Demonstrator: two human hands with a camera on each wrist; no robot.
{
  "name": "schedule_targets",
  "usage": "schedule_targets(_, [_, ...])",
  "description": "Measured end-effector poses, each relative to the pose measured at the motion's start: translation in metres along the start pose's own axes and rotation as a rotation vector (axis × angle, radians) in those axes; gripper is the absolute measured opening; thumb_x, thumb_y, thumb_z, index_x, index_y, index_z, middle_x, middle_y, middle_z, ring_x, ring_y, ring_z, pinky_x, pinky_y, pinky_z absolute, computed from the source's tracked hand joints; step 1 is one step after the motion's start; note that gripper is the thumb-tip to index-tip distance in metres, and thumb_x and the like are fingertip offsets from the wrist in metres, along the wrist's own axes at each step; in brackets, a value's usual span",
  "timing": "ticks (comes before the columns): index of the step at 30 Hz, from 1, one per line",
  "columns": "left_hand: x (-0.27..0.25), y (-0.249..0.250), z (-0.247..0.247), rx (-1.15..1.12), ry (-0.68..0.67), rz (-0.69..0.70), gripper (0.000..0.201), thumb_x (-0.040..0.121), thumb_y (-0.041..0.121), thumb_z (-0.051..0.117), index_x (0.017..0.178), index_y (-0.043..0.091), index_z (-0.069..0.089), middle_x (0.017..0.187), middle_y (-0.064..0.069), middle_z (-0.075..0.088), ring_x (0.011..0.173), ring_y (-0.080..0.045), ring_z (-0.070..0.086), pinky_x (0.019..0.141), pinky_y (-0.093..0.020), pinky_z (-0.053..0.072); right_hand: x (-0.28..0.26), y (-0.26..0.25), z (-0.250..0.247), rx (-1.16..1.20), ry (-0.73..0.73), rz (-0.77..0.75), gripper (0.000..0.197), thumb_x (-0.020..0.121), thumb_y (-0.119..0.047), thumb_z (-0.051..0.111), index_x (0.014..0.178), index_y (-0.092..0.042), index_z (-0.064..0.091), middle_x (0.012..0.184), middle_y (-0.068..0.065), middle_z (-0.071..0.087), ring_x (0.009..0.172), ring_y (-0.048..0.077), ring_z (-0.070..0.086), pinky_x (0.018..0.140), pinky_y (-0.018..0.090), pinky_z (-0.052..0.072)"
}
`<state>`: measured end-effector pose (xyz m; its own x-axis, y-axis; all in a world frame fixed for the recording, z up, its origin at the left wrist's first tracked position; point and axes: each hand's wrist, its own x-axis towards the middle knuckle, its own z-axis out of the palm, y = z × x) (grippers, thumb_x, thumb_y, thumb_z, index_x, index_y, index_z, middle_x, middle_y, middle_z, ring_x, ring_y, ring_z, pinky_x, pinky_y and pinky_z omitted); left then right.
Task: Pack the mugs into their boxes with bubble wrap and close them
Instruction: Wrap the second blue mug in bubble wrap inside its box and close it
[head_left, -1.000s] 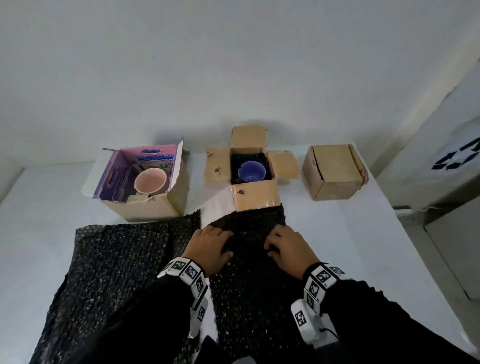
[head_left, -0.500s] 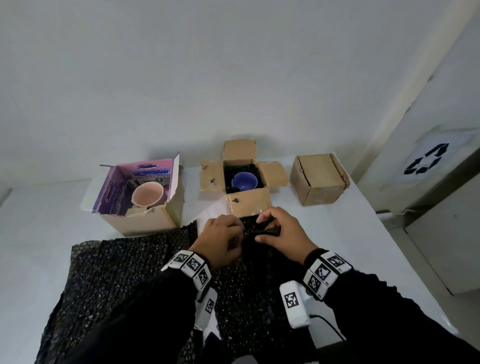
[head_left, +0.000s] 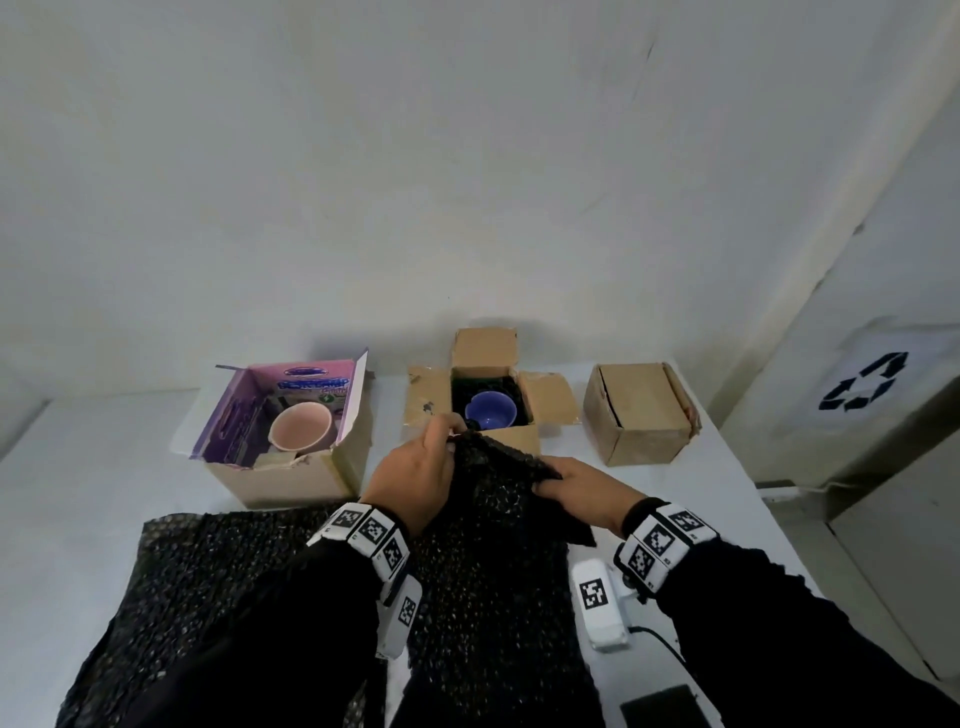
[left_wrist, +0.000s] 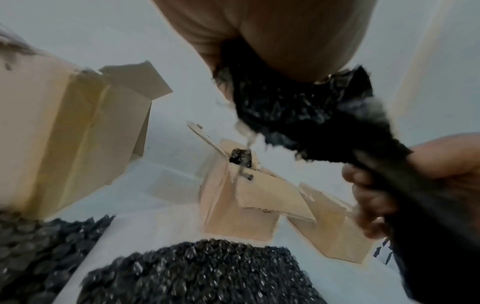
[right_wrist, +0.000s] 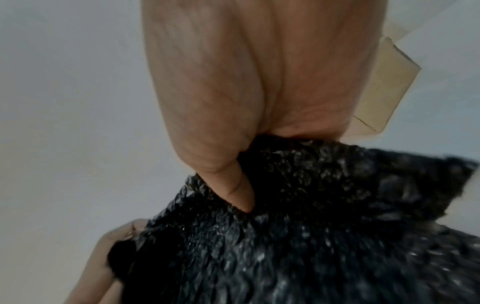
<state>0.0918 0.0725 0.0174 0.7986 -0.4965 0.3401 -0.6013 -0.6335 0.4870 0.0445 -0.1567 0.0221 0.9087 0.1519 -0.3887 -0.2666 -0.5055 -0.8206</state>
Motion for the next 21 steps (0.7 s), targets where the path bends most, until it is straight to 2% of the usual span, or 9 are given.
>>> schedule_targets(3, [0.009,0.001,-0.008,0.083,-0.017,0.083,0.028,0.088,0.031,0.029,0.113,0.029,0.041,0.099,-0.006,0.065,0.066,-0.032,0.062,0.054,-0.034,0.046,-0.001,-0.017,-0.015,0.101,0.009,-0.002,0.025,0.097,-0.011,0.05,0.117,-0.016,0.064,0.105,0.001,0.068,0.096,0.015,0.062,0.084,0.02,0.047])
schedule_targets(6, [0.017,-0.001,-0.011,0.125,-0.012,0.129,0.028,0.087,0.032,0.034,0.107,0.027,0.053,0.095,0.0,0.065,0.066,-0.027,0.062,0.053,-0.029,0.044,0.003,-0.02,-0.033,0.063,-0.121,-0.098,0.022,0.083,-0.032,0.074,0.103,-0.035,0.066,0.097,-0.015,0.073,0.095,0.004,0.067,0.079,0.012,0.048])
schedule_targets(8, [0.021,-0.006,-0.009,0.155,-0.035,0.145,0.035,0.092,0.045,0.034,0.102,0.023,0.06,0.09,0.004,0.062,0.068,-0.023,0.061,0.053,-0.029,0.046,0.013,-0.018,-0.041,-0.163,-0.149,-0.154,0.033,0.073,-0.032,0.083,0.1,-0.034,0.065,0.096,-0.015,0.073,0.093,0.002,0.066,0.082,0.016,0.049])
schedule_targets(10, [0.026,-0.008,-0.005,0.244,-0.104,0.133,0.054,0.092,0.064,0.026,0.093,0.023,0.061,0.083,0.007,0.055,0.064,-0.019,0.058,0.052,-0.03,0.046,0.028,-0.017,-0.049,-0.424,-0.089,-0.188,0.026,0.076,-0.028,0.081,0.097,-0.027,0.064,0.093,-0.01,0.07,0.091,0.012,0.066,0.083,0.028,0.051])
schedule_targets(13, [0.035,-0.013,0.005,0.366,-0.118,0.086,0.059,0.091,0.068,0.023,0.081,0.022,0.057,0.079,0.009,0.05,0.06,-0.017,0.055,0.048,-0.029,0.042,0.047,-0.019,-0.065,-0.423,-0.029,-0.198,0.014,0.089,-0.025,0.067,0.086,-0.032,0.055,0.078,-0.012,0.062,0.078,0.017,0.064,0.07,0.029,0.047])
schedule_targets(15, [0.045,-0.015,0.01,0.386,-0.114,-0.007,0.057,0.092,0.065,0.019,0.09,0.022,0.057,0.082,0.007,0.056,0.063,-0.019,0.058,0.049,-0.028,0.038,0.058,-0.023,-0.074,-0.364,-0.018,-0.184,0.014,0.094,-0.028,0.06,0.087,-0.032,0.049,0.078,-0.008,0.06,0.071,0.022,0.063,0.063,0.031,0.048])
schedule_targets(17, [0.057,-0.015,0.016,0.431,-0.111,-0.097,0.054,0.094,0.06,0.021,0.106,0.02,0.054,0.082,0.001,0.062,0.064,-0.023,0.06,0.05,-0.028,0.034,0.07,-0.027,-0.081,-0.388,-0.017,-0.193,0.017,0.094,-0.032,0.061,0.097,-0.028,0.044,0.087,-0.005,0.06,0.075,0.023,0.062,0.058,0.026,0.046])
schedule_targets(19, [0.068,-0.014,0.02,0.405,-0.087,-0.16,0.038,0.098,0.046,0.037,0.123,0.019,0.049,0.09,-0.003,0.065,0.07,-0.025,0.061,0.052,-0.029,0.038,0.083,-0.031,-0.086,-0.325,-0.037,-0.181,0.038,0.086,-0.049,0.066,0.106,-0.028,0.042,0.094,-0.006,0.059,0.081,0.017,0.06,0.065,0.023,0.043])
schedule_targets(21, [0.079,-0.018,0.025,0.356,-0.097,-0.169,0.038,0.096,0.031,0.048,0.132,0.022,0.044,0.11,-0.003,0.061,0.088,-0.027,0.061,0.059,-0.035,0.047,0.098,-0.035,-0.089,-0.22,-0.05,-0.151,0.047,0.084,-0.066,0.052,0.108,-0.026,0.044,0.094,-0.006,0.059,0.084,0.014,0.055,0.081,0.033,0.042])
